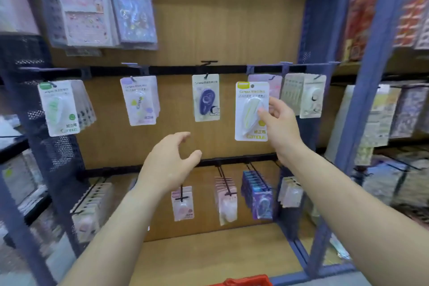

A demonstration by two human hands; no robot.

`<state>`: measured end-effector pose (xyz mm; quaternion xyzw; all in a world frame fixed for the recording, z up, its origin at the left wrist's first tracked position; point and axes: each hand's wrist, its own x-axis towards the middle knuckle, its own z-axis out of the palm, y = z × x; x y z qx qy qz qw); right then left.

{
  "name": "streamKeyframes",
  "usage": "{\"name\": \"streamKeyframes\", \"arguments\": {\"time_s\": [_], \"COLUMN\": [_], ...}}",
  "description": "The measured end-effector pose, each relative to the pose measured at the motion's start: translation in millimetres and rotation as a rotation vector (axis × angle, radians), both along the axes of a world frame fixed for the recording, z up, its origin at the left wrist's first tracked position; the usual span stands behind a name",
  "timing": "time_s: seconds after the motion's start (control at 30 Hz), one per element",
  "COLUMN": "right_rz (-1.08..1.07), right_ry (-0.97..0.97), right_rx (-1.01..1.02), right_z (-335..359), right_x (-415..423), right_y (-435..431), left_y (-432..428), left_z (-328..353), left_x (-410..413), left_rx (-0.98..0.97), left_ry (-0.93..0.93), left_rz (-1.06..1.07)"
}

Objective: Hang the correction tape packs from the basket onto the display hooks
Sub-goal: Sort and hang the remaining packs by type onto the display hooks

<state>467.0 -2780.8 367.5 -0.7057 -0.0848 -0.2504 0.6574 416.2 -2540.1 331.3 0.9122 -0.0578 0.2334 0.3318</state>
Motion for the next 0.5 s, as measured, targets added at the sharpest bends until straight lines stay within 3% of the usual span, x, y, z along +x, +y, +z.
{"name": "streamKeyframes", "arguments": {"time_s": [0.27,0.5], "right_rz": [-0.169,-0.185], "right_ry": [0.054,0.218], "right_rx": [0.045,0.053], "right_z": [-15.3,-110.8], "right_x": [23.1,31.1], "right_y": [-139.0,-189.2], "left_y": [-118.4,-168.4], "left_z": [9.2,-76.7], "left_x": [52.5,73.7], "left_rx": [0.171,0.278], "left_ry": [0.035,0.209], "left_rz": [-0.149,-0.216]}}
